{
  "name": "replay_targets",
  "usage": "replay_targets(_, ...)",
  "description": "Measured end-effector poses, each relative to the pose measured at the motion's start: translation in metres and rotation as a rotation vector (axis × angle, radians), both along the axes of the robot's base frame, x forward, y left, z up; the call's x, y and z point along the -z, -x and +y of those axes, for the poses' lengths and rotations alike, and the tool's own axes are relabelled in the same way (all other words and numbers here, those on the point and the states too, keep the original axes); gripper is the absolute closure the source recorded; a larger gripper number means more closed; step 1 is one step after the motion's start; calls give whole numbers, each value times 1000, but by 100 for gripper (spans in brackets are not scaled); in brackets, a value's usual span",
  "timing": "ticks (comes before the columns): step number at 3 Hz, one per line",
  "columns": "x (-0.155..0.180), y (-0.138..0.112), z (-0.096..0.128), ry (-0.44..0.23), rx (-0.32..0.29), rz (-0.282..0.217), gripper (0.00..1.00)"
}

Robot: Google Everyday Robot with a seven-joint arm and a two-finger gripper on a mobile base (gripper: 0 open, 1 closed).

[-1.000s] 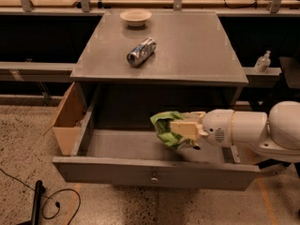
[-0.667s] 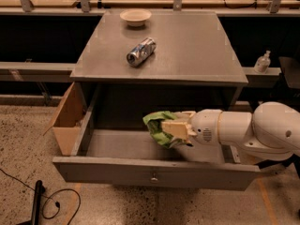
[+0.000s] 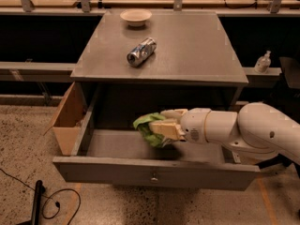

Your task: Place green rice chip bag into top drawer

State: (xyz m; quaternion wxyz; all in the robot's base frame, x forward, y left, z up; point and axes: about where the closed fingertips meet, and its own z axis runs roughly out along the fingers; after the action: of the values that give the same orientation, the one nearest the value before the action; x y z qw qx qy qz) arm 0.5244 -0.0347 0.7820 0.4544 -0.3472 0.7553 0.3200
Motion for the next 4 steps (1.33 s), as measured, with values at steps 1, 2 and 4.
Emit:
replay_targets(1,-10,-10,-9,26,59,-38,0)
replay_targets(2,-28,-25,-27,28,145,-72,0)
replay_targets(4,-116,-48,-119,-16,354,-206,0)
